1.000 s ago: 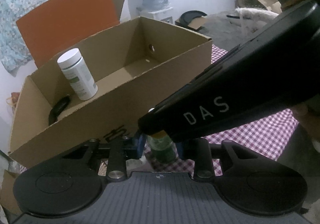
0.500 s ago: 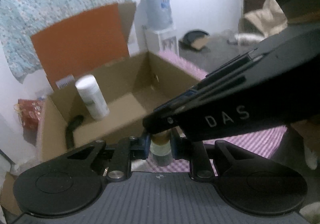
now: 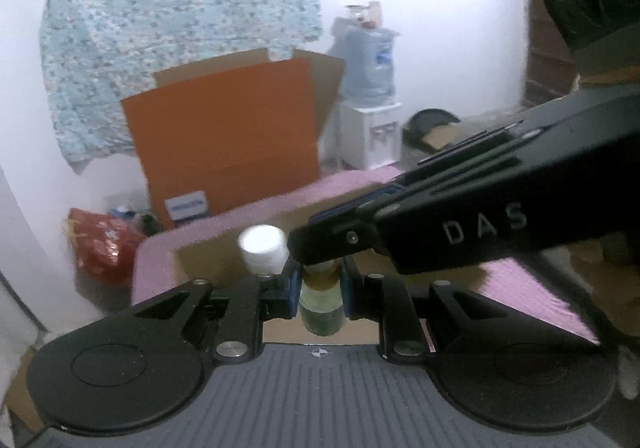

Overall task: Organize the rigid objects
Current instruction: 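Lower the dropper bottle into the box and open the right gripper, then grasp the black tape roll by its rim with the right gripper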

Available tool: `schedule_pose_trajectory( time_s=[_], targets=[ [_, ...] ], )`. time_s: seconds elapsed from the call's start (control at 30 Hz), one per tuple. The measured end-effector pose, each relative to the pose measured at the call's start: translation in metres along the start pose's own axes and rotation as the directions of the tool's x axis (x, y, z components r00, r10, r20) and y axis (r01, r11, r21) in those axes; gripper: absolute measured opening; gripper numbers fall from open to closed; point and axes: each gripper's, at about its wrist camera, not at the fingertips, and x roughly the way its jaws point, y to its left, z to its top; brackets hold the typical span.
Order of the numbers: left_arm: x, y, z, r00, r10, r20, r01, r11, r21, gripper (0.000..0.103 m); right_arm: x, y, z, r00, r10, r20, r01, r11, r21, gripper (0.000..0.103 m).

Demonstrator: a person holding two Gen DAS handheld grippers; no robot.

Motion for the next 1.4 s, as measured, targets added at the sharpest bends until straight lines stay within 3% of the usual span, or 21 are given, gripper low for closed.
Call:
schedule_pose_trajectory(
  time_s=[0.2, 0.43, 0.67, 0.77, 1.03, 1.17, 1.3, 1.4],
  targets=[
    [0.062, 0.031, 0.005, 0.992, 0.051, -0.114, -0.055, 0.998, -0.025, 0.019, 0.073, -0.037, 0.019, 0.995, 0.051, -0.081, -0.045, 0.996, 0.078, 0.012],
    [0.127, 0.052, -0.013, 0.964, 0.055, -0.260, -0.072, 0.996, -0.055, 0.019, 0.148, -0.071, 0.002, 0.979, 0.045, -0.200, -0.016, 0.989, 0.148, 0.012],
    [0.140, 0.055, -0.028, 0.940, 0.074, -0.332, -0.101, 0.993, -0.063, 0.020, 0.178, -0.090, -0.013, 0.965, 0.084, -0.249, -0.027, 0.974, 0.223, 0.013],
    [0.138, 0.054, -0.029, 0.940, 0.089, -0.328, -0.109, 0.993, -0.042, 0.022, 0.181, -0.093, -0.016, 0.960, 0.097, -0.261, -0.030, 0.968, 0.251, 0.014],
    [0.113, 0.048, -0.018, 0.958, 0.088, -0.271, -0.102, 0.994, -0.040, 0.045, 0.145, -0.095, -0.007, 0.970, 0.113, -0.214, -0.042, 0.950, 0.310, 0.017],
    [0.080, 0.049, -0.014, 0.973, 0.085, -0.214, -0.098, 0.994, -0.054, 0.055, 0.090, -0.090, -0.009, 0.985, 0.120, -0.127, -0.071, 0.939, 0.335, 0.018],
    [0.043, 0.051, -0.018, 0.981, 0.113, -0.156, -0.122, 0.991, -0.050, 0.057, 0.025, -0.077, -0.024, 0.994, 0.102, -0.037, -0.084, 0.943, 0.321, 0.018],
    [0.013, 0.050, -0.028, 0.987, 0.093, -0.130, -0.103, 0.992, -0.073, 0.059, -0.021, -0.068, -0.046, 0.994, 0.108, 0.029, -0.111, 0.933, 0.343, 0.018]
  ],
)
